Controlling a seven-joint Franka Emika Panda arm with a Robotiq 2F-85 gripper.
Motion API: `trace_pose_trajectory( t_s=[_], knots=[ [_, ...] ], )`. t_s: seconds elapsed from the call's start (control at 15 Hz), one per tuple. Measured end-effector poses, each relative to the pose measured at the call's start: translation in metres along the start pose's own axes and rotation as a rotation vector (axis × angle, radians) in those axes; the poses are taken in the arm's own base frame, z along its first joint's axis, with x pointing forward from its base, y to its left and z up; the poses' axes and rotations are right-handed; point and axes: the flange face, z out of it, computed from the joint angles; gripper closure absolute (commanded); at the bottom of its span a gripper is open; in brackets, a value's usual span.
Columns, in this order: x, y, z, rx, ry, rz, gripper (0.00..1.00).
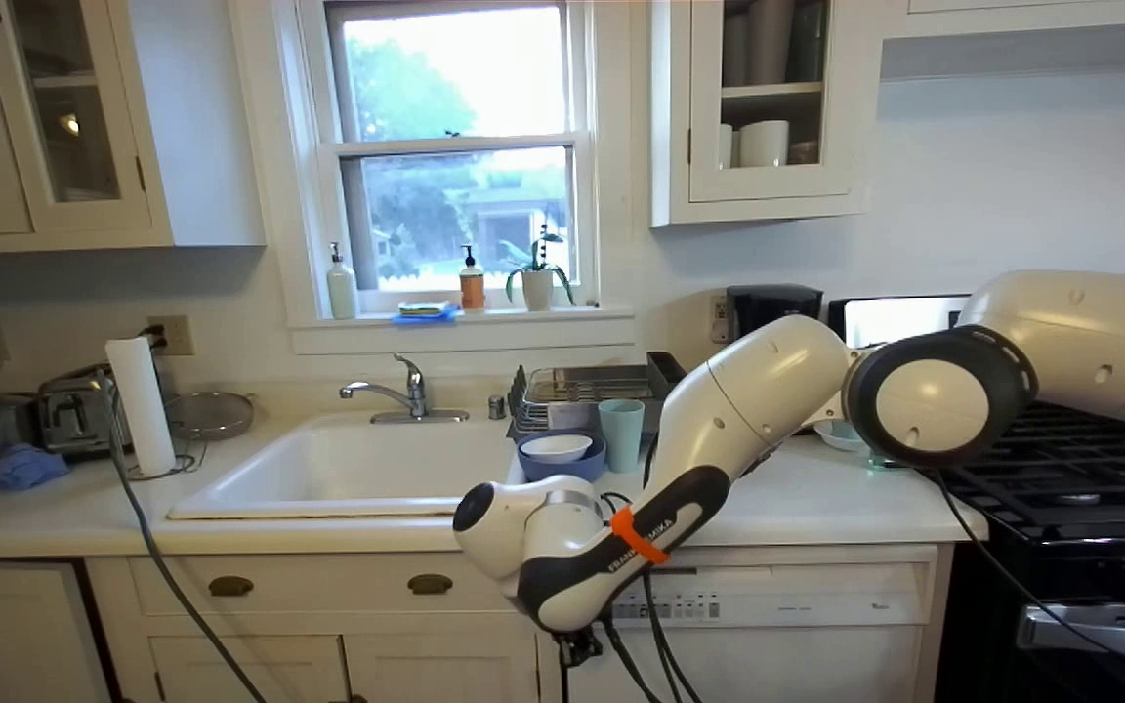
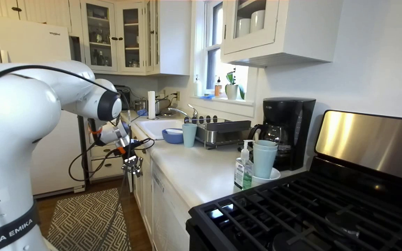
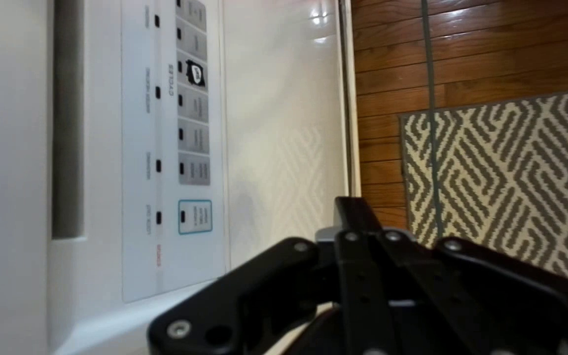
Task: Press a button on the dishwasher
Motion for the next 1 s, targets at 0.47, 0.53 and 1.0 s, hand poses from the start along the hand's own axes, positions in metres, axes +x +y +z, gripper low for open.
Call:
trace_pose_trajectory(
  t_s=[0.47, 0.53, 1.0],
  knots=[
    [-0.038, 0.039, -0.061, 0.294, 0.065, -0.098, 0.98],
    [-0.046, 0.043, -0.072, 0.329, 0.079, -0.117, 0.98],
    [-0.098, 0.042, -0.153, 0.452, 0.246, -0.101, 0.99]
  ],
)
